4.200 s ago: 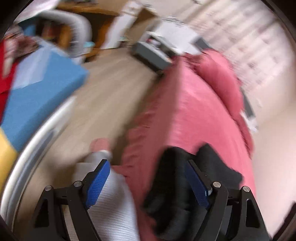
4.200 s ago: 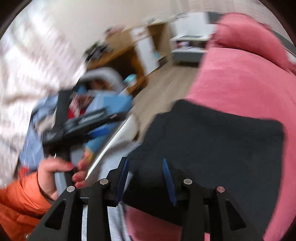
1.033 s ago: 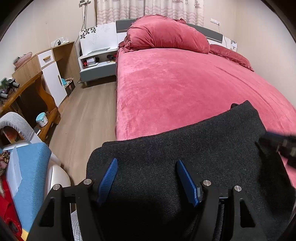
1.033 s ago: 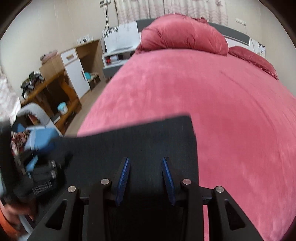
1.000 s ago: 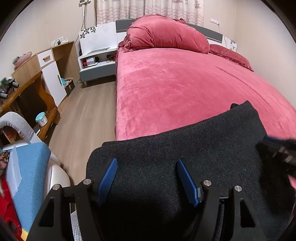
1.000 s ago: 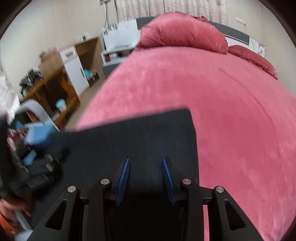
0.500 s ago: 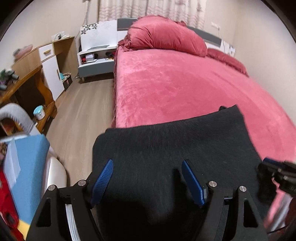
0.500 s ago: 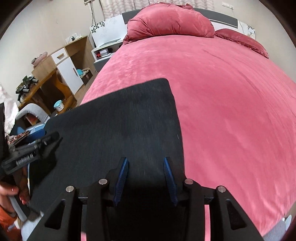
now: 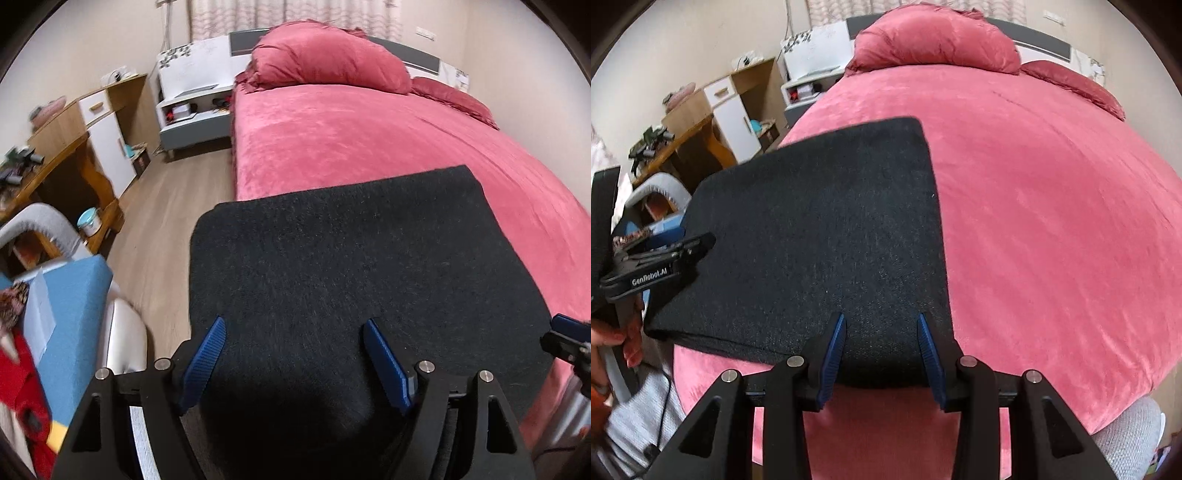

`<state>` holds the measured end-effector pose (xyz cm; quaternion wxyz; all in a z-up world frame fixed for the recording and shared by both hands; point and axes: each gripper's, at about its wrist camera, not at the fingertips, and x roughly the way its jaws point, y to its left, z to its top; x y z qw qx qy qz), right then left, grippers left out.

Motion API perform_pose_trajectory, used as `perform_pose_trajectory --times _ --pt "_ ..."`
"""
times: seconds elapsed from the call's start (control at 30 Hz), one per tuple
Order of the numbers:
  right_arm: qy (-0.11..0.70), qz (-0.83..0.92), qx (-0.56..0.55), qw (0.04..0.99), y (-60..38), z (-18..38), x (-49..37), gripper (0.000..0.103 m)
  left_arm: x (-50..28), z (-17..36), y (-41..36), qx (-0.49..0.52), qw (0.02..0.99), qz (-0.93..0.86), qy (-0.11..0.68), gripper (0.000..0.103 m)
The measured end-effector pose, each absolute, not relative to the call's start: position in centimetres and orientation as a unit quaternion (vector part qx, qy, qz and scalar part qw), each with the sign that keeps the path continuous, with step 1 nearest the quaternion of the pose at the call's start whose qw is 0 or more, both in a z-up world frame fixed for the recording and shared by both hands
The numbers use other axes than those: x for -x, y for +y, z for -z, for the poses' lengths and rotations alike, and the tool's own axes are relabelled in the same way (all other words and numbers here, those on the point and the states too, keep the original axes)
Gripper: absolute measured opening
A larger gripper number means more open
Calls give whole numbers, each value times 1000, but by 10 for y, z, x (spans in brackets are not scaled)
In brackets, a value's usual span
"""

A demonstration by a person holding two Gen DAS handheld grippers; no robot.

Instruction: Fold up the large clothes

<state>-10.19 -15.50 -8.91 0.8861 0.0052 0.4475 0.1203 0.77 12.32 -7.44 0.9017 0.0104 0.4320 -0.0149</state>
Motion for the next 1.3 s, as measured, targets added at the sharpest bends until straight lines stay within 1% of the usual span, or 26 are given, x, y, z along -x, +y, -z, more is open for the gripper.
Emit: perform_pose_trajectory --times 0.1,0.17,0.2,0.27,0.4,0.5,0.57,0.63,0.67,1.3 --pt "427 -117 -6 897 -152 78 114 44 11 58 123 33 897 15 441 79" --pt "414 -126 -12 901 -149 72 123 53 28 50 123 63 899 22 434 85" --pt "410 -133 -11 902 -146 70 126 55 37 47 122 68 902 15 427 90" --pt "406 -150 2 901 -138 69 130 60 52 46 118 67 904 4 423 92" --pt "430 -169 38 886 -119 75 135 60 72 53 100 23 894 19 446 92" --pt "423 -175 48 888 -112 71 143 60 79 50 92 5 899 17 437 92" --pt "411 -176 53 893 -111 66 149 60 83 46 91 -1 905 13 425 94" --pt "399 -173 58 899 -110 62 154 60 87 43 90 -5 909 10 417 100" --pt "395 -170 59 901 -109 60 159 60 89 40 89 -6 911 9 412 101" --pt "376 -150 39 914 -126 52 165 60 97 27 88 -22 925 -7 380 102"
